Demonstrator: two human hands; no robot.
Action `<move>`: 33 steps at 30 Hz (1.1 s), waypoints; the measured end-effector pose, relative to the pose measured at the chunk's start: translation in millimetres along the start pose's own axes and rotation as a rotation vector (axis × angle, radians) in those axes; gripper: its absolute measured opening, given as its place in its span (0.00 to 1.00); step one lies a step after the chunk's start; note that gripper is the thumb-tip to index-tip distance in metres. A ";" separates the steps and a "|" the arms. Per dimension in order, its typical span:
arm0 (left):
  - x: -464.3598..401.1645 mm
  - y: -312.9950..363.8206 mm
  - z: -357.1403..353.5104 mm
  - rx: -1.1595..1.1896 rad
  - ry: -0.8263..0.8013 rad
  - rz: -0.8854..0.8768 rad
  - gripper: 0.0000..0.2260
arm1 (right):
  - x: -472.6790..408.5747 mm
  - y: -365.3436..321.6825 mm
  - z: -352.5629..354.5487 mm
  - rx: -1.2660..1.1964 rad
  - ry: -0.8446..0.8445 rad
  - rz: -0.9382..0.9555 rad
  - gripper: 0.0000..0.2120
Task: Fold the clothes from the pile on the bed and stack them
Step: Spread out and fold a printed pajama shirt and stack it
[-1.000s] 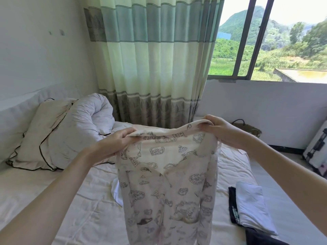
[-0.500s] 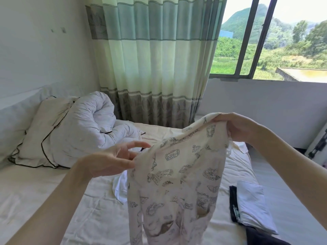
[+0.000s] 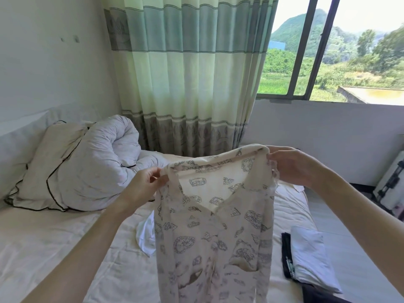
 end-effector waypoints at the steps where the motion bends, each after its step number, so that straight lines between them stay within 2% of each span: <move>1: -2.3 1.3 0.2 -0.064 0.033 -0.008 0.05 | -1.2 -0.1 -1.3 0.041 0.072 0.030 0.17; 3: -5.3 3.1 -0.1 -0.122 0.085 -0.011 0.05 | -4.6 -0.8 -5.7 0.109 0.200 0.082 0.16; 7: -6.9 2.4 -1.5 0.012 0.082 0.033 0.08 | -10.2 -1.1 -14.7 0.252 0.324 0.130 0.13; 12: -3.6 3.4 -3.9 0.258 -0.060 0.030 0.09 | -12.7 -2.1 -18.7 0.246 0.354 0.120 0.11; 15: -3.0 10.7 -5.0 0.365 -0.048 0.022 0.07 | -13.3 -1.2 -18.7 0.192 0.359 0.040 0.10; 17: -1.6 19.7 -3.5 0.295 -0.055 -0.038 0.10 | -12.8 -0.2 -18.1 0.220 0.374 -0.029 0.09; 19: 2.2 30.8 0.0 0.093 -0.089 -0.123 0.18 | -11.6 0.9 -16.9 0.290 0.421 -0.077 0.08; 23: 2.6 46.9 13.3 -0.342 -0.083 -0.172 0.13 | -11.2 3.2 -14.9 0.464 0.530 -0.084 0.11; 26: 3.0 58.4 19.5 -0.340 -0.086 -0.193 0.07 | -14.3 -0.4 -19.6 0.779 0.597 -0.143 0.03; 28: 5.3 66.3 21.4 -0.308 -0.078 -0.240 0.06 | -17.7 0.9 -23.7 0.945 0.596 -0.203 0.05; 31: 7.4 67.2 24.0 -0.337 -0.053 -0.277 0.09 | -15.2 11.7 -31.6 1.081 0.603 -0.268 0.07; 33: 8.8 65.0 28.4 -0.378 -0.005 -0.283 0.09 | -14.3 16.4 -35.0 1.028 0.631 -0.221 0.08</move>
Point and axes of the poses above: each hand's wrist, its own x-axis away from the middle knuckle, its own z-axis out of the back of the hand, y = z × x, the point moved 3 cm from there along -x, towards the middle knuckle, and after that the axes turned 13 degrees about -y, right-handed, at the moved point
